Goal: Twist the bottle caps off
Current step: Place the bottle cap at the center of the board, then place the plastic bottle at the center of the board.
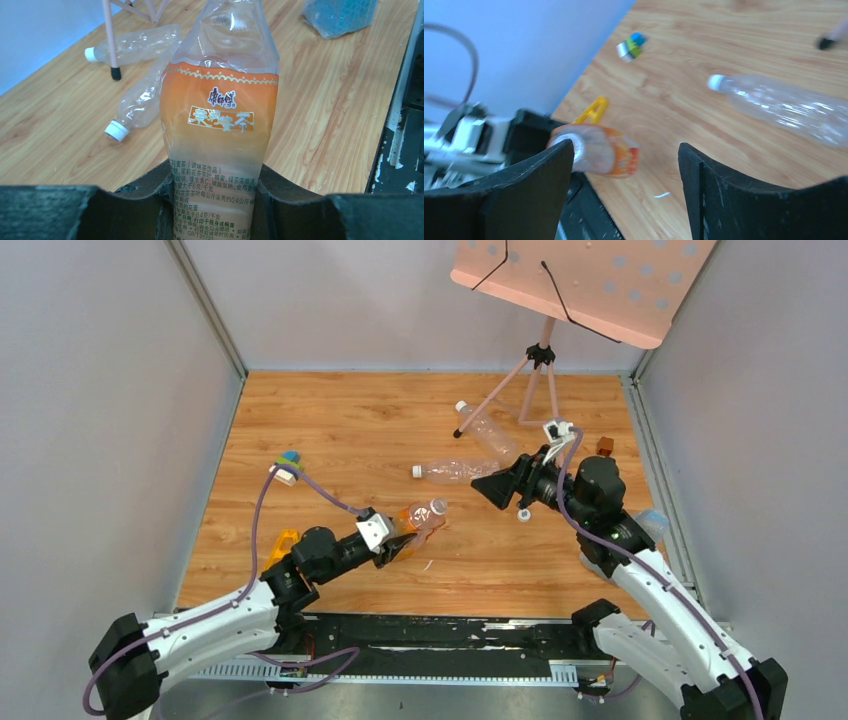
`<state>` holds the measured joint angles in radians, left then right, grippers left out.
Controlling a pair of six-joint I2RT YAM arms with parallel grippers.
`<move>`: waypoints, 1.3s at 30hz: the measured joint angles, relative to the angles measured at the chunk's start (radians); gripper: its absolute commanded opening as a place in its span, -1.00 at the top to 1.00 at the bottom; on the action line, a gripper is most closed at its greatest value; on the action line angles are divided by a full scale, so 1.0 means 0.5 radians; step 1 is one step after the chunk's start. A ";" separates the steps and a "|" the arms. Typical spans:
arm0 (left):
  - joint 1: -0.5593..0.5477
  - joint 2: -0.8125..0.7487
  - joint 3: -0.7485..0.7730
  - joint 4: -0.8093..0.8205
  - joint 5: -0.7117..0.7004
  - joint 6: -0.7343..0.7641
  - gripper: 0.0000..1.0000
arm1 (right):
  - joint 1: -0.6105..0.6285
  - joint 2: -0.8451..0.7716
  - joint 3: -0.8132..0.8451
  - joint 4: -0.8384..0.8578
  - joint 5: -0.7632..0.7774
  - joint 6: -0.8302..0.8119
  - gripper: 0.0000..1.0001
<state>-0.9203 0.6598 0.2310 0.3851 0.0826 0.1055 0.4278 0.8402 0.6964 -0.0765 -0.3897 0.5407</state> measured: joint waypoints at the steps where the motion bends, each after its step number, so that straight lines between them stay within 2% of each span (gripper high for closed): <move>1: 0.000 0.045 0.011 0.018 0.018 -0.014 0.83 | 0.026 -0.012 0.005 0.052 -0.101 -0.004 -0.54; 4: 0.000 0.162 0.040 0.092 0.073 -0.048 0.83 | 0.168 0.028 0.031 0.119 -0.301 -0.050 -0.52; 9: 0.000 0.281 0.084 0.230 0.198 -0.105 0.81 | 0.371 0.160 0.034 0.114 -0.394 -0.148 -0.39; 17: 0.000 0.383 0.160 0.304 0.393 -0.157 0.80 | 0.465 0.192 0.034 0.172 -0.430 -0.194 -0.29; 19: 0.002 0.394 0.169 0.307 0.411 -0.163 0.80 | 0.466 0.192 0.034 0.190 -0.436 -0.198 -0.19; 25: 0.011 0.414 0.172 0.307 0.423 -0.203 0.66 | 0.470 0.179 0.034 0.215 -0.433 -0.269 0.57; 27: 0.011 0.413 0.176 0.302 0.419 -0.232 0.50 | 0.470 0.178 0.032 0.224 -0.420 -0.315 0.73; 28: 0.011 0.413 0.176 0.301 0.416 -0.235 0.27 | 0.470 0.177 0.032 0.225 -0.420 -0.323 0.80; 31: 0.011 0.405 0.176 0.297 0.407 -0.236 -0.13 | 0.470 0.177 0.032 0.226 -0.420 -0.323 0.93; 32: 0.011 0.401 0.176 0.294 0.404 -0.236 -0.54 | 0.470 0.177 0.032 0.226 -0.420 -0.323 0.94; 34: 0.011 0.376 0.176 0.298 0.398 -0.211 -0.94 | 0.470 0.177 0.032 0.217 -0.409 -0.312 1.00; 39: 0.011 0.291 0.176 0.267 0.259 -0.214 -1.00 | 0.476 0.177 0.089 -0.012 -0.125 -0.312 1.00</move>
<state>-0.9150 0.8051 0.3191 0.5186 0.2119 -0.0013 0.6659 0.9287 0.7410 -0.0826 -0.4522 0.3847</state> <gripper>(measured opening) 0.995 0.391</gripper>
